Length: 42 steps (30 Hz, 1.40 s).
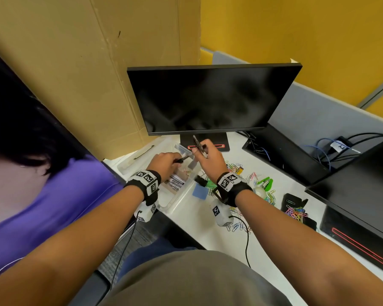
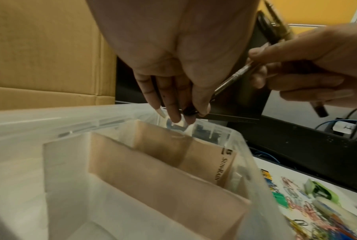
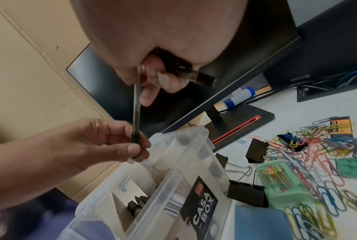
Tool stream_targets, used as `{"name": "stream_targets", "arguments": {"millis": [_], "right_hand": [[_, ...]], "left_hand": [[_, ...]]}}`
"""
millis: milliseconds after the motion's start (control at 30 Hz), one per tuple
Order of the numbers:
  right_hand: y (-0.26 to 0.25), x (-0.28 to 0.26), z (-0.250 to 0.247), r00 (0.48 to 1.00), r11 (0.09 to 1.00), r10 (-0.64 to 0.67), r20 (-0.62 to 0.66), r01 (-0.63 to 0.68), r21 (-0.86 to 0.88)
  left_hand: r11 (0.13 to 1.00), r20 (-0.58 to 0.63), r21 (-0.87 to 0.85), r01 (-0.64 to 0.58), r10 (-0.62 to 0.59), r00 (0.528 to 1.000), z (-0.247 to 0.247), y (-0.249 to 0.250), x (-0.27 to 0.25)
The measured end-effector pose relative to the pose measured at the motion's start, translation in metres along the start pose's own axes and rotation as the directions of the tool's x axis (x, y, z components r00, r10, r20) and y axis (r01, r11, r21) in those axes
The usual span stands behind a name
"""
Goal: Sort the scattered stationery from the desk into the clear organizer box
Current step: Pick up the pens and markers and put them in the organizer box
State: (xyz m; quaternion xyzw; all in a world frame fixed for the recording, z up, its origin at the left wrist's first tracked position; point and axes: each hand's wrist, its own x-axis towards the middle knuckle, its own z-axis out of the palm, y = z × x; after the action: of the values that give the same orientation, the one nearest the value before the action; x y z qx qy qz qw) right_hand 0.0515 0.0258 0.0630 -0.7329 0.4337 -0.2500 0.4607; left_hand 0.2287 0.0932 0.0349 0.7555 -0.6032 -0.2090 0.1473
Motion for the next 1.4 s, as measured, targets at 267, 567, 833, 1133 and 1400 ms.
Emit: {"name": "stream_targets", "arguments": {"millis": [267, 567, 833, 1133, 1400], "right_hand": [[-0.007, 0.012, 0.017, 0.991, 0.966, -0.096, 0.093, 0.116, -0.231], [-0.003, 0.011, 0.048, 0.972, 0.795, -0.109, 0.208, 0.211, -0.568], [0.012, 0.006, 0.075, 0.939, 0.695, -0.042, 0.341, 0.273, -0.665], [0.014, 0.017, 0.061, 0.897, 0.951, 0.191, 0.399, -0.068, -0.302], [0.013, 0.019, 0.048, 0.722, 0.917, 0.322, 0.613, -0.399, -0.013]], "left_hand": [[0.983, -0.111, 0.172, 0.066, -0.048, 0.993, -0.003, -0.030, 0.002], [0.956, -0.131, 0.107, 0.274, -0.259, 0.957, -0.005, -0.060, -0.009], [0.957, -0.118, 0.090, 0.275, -0.264, 0.957, -0.003, -0.062, -0.006], [0.961, -0.136, 0.028, 0.275, -0.269, 0.953, -0.002, -0.065, -0.006], [0.944, -0.098, -0.326, 0.049, -0.085, 0.992, -0.011, -0.051, -0.010]]}}
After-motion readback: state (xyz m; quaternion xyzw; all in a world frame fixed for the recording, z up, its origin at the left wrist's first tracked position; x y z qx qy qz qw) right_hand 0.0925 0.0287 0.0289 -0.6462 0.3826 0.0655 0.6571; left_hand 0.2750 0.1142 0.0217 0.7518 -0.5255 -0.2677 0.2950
